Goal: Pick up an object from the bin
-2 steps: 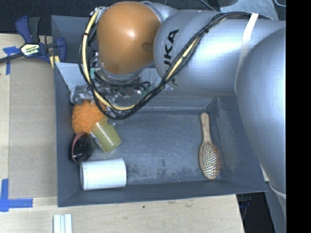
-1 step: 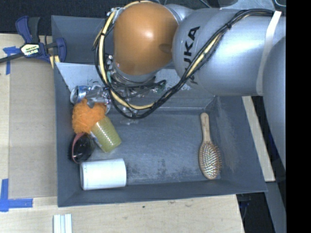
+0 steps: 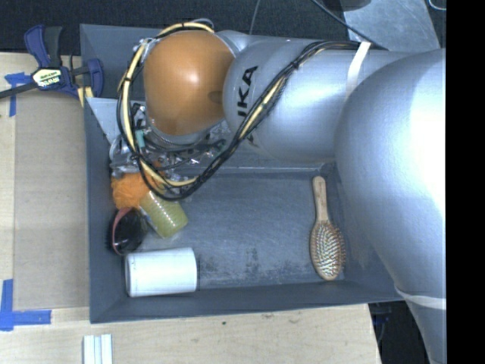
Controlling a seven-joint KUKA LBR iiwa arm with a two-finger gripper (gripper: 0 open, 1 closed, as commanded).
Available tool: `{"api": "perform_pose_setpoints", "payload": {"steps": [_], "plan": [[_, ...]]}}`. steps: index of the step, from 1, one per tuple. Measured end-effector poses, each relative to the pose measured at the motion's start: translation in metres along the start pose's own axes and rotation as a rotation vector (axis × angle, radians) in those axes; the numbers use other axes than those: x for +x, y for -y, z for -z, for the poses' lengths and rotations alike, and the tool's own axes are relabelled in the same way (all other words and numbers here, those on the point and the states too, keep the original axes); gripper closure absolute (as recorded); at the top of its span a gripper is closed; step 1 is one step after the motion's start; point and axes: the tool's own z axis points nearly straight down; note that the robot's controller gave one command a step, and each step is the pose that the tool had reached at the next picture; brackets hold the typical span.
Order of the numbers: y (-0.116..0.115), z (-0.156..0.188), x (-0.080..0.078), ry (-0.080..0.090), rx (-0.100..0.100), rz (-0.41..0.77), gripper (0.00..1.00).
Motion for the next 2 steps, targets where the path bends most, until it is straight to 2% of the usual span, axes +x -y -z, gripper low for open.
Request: {"api": "perform_pose_setpoints", "payload": {"steps": [1,2], "plan": [[0.002,0.006,0.0,0.005,0.005,-0.005,1.0],[-0.012,-0.009,0.007,0.012,0.01,0.242,1.0]]}}
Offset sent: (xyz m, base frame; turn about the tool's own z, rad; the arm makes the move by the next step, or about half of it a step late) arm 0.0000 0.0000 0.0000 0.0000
